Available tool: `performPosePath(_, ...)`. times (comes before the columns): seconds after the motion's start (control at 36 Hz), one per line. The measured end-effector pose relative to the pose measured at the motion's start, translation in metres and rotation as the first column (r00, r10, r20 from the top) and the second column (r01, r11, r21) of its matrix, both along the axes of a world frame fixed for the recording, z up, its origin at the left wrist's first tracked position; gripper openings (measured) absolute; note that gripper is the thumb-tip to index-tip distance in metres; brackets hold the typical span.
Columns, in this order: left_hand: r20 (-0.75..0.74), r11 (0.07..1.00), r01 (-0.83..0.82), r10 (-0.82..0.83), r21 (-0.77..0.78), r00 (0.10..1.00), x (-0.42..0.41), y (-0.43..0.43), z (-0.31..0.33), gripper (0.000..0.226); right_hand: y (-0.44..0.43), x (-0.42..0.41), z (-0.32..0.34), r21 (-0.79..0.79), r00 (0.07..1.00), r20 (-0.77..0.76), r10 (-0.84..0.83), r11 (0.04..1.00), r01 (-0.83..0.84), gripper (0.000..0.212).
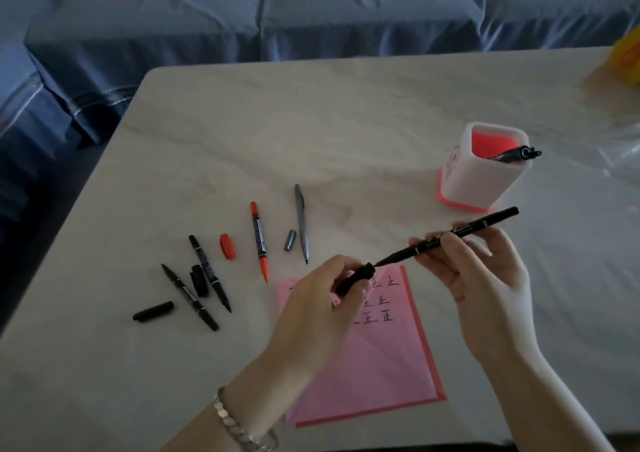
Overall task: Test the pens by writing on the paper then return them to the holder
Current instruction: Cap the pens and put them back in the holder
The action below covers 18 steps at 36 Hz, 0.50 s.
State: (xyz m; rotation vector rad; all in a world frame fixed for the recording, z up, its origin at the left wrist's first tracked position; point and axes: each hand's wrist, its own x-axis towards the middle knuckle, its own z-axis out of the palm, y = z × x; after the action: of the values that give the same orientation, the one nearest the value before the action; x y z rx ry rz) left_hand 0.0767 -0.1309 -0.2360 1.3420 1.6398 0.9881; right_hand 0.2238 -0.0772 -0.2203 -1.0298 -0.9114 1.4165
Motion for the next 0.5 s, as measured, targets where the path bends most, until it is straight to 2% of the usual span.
performPosePath(0.39, -0.068, 0.999, 0.033, -0.030, 0.044, 0.997, 0.000, -0.005, 0.004, 0.015, -0.010, -0.002, -0.005, -0.033, 0.999, -0.001, 0.047, 0.998, -0.047, 0.003)
performPosePath(0.5, -0.110, 0.995, 0.063, -0.054, 0.082, 0.992, -0.001, -0.006, 0.004, 0.017, -0.012, -0.005, -0.002, -0.061, 0.996, -0.073, 0.059, 0.996, -0.064, 0.024)
